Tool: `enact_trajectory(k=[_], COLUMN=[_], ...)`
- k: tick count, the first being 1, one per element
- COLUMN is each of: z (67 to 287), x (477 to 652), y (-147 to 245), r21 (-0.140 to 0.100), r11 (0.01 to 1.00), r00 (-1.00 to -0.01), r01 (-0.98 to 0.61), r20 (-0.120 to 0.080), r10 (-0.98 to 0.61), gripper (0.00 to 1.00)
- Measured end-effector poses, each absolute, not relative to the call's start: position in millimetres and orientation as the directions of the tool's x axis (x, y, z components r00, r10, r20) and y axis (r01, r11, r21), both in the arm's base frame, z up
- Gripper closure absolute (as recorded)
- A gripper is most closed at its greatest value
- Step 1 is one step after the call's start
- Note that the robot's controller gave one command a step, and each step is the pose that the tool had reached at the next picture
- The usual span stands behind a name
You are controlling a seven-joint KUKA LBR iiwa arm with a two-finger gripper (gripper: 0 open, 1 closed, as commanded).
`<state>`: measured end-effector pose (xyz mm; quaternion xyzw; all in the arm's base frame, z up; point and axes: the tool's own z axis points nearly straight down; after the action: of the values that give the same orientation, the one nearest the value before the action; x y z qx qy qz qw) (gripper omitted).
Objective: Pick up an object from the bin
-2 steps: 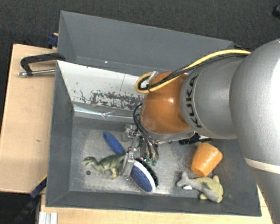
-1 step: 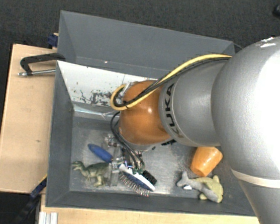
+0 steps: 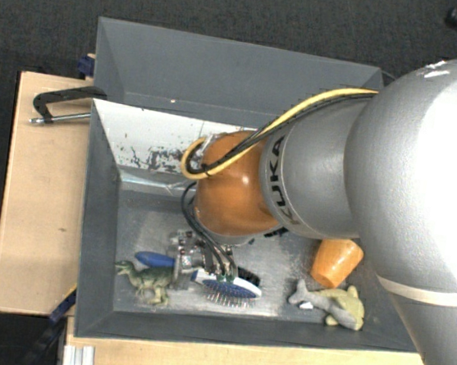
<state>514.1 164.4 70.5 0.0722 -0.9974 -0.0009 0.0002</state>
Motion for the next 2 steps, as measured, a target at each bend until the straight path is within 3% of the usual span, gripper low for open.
enact_trajectory(k=[1, 2], z=[197.7, 193.5], x=[511.0, 510.2], y=[154.2, 154.2], r21=[0.002, 0.001], r11=[0.982, 0.982], r00=[-0.982, -0.982], r01=[-0.19, -0.19], r20=[-0.013, -0.006], r10=[-0.19, -0.19], gripper=[1.0, 0.0])
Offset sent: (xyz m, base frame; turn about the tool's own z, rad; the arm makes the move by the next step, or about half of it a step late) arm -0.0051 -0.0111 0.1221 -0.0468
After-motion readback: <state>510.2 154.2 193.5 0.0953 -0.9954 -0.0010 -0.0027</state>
